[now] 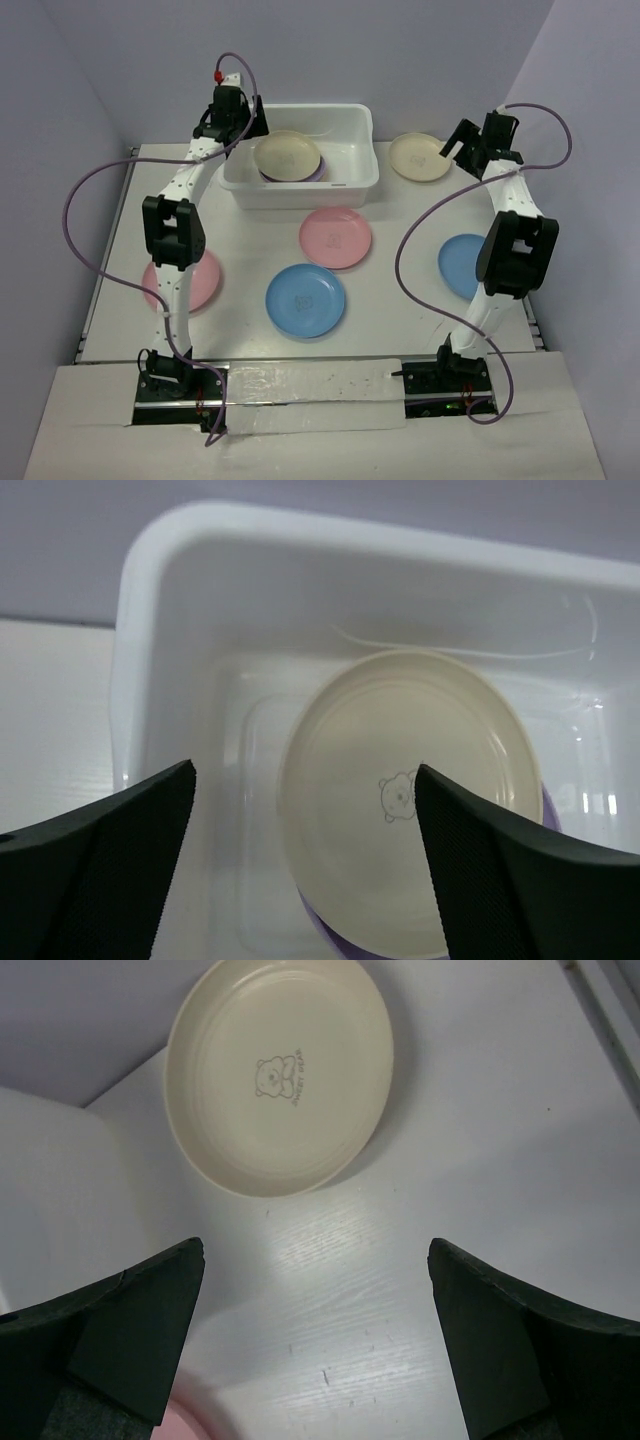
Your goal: Place the plates into the plastic bin on the countertop
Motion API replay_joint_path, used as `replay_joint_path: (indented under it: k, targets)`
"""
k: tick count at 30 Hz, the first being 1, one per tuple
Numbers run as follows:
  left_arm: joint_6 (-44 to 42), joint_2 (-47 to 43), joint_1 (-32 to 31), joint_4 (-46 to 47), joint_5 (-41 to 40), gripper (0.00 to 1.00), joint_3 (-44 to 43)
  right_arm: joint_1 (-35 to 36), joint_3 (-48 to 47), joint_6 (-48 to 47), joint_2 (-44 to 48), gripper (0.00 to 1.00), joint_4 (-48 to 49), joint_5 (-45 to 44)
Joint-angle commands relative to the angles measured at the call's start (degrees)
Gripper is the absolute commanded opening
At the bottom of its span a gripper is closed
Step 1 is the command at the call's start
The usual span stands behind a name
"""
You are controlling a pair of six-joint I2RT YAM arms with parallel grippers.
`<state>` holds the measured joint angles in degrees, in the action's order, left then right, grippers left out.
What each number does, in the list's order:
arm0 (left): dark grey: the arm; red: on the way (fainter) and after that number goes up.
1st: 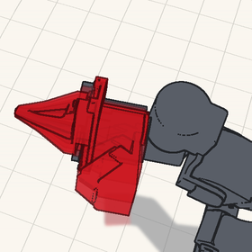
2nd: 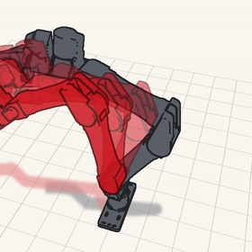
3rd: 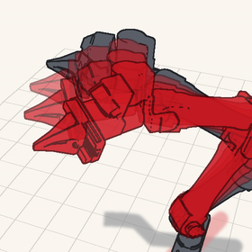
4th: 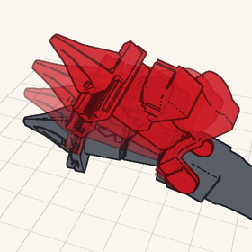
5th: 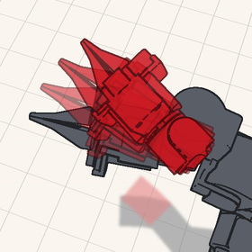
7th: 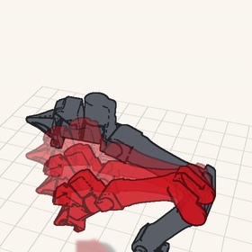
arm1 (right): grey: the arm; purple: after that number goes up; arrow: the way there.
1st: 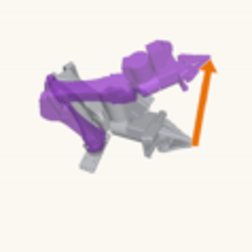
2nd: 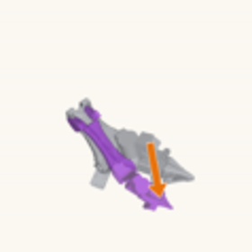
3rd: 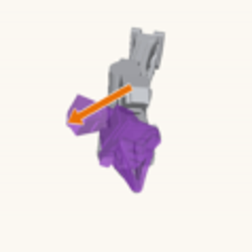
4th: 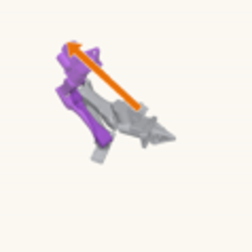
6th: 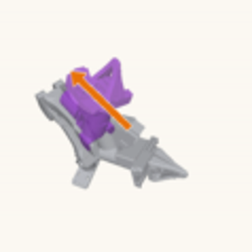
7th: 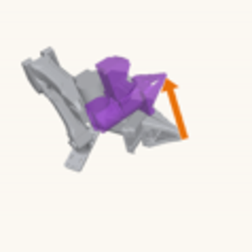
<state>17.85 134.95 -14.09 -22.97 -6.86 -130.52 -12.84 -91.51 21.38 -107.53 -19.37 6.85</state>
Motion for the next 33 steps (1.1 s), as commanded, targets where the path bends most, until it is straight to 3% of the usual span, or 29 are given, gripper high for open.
replay_joint_path:
  k: [1,5,14,22,30,33]
  targets:
    - [-1.89,-9.84,-0.30,6.19,0.94,0.99,-2.77,-0.19,-5.83,3.73,-5.09,0.98,-0.16,-2.35]
    - [-2.70,-17.58,-0.59,10.18,-0.16,0.99,2.96,0.66,-10.28,6.65,-11.12,0.90,-0.52,-6.80]
    - [-4.76,-28.86,-0.50,8.05,-1.71,0.99,16.36,2.65,-20.22,10.64,-24.61,0.72,-1.40,-11.60]
    - [-5.04,-30.54,-0.50,4.00,-3.61,0.99,19.15,3.07,-25.80,11.90,-30.28,0.64,-2.18,-12.30]
    - [-6.04,-31.64,-0.13,0.80,-5.71,0.99,19.34,3.07,-27.14,12.42,-31.61,0.34,-2.88,-13.57]
    - [-6.90,-32.33,0.33,0.27,-7.24,0.99,19.29,2.97,-27.08,12.68,-31.63,0.31,-3.22,-13.90]
